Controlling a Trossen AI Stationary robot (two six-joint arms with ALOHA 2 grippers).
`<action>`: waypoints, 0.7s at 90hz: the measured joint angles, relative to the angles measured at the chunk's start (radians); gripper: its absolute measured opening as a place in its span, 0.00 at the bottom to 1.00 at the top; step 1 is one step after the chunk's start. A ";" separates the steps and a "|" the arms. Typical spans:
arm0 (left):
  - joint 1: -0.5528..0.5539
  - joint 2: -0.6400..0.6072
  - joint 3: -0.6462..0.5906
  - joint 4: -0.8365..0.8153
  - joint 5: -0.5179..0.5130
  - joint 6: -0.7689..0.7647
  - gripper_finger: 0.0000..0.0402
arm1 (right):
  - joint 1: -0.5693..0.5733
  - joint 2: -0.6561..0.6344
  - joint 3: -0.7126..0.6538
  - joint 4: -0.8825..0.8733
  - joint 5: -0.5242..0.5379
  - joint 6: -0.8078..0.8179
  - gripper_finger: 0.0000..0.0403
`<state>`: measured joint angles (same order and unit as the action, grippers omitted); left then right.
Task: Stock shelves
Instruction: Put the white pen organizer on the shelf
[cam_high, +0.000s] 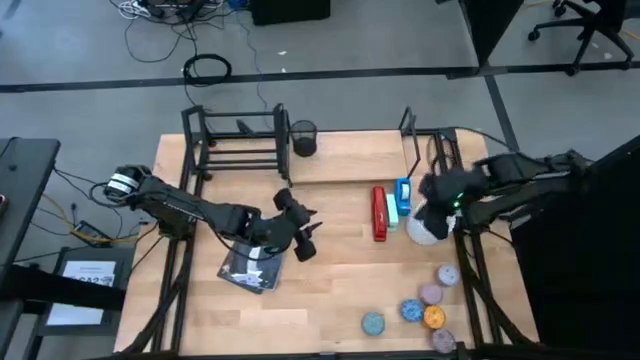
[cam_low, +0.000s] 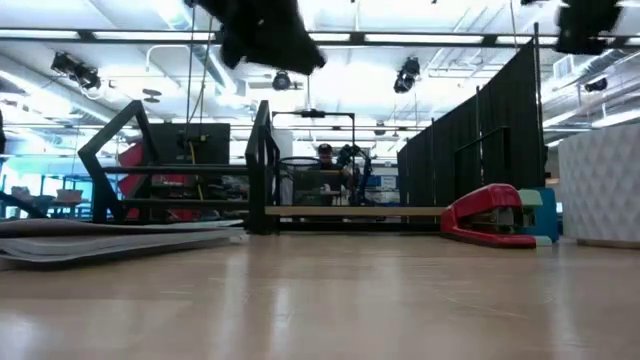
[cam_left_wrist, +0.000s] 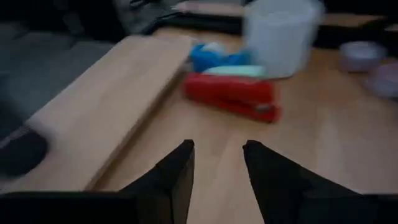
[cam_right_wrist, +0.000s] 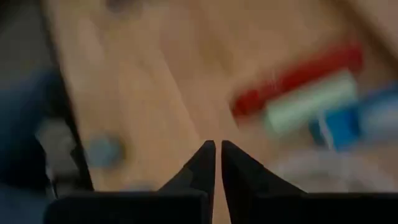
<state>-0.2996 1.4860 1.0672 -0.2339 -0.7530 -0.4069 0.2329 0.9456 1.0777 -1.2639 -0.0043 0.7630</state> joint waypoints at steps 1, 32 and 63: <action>-0.002 0.000 0.000 -0.010 -0.014 -0.008 0.32 | 0.006 0.009 0.000 -0.012 -0.005 0.008 0.00; -0.063 -0.003 0.000 -0.130 -0.165 -0.101 0.32 | 0.074 0.242 0.007 -0.072 -0.165 0.056 0.02; -0.122 -0.003 0.000 -0.131 -0.227 -0.098 0.32 | 0.091 0.234 -0.074 -0.134 0.057 0.063 0.38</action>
<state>-0.4216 1.4834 1.0672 -0.3649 -0.9797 -0.5045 0.3239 1.1795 1.0033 -1.3976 0.0527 0.8261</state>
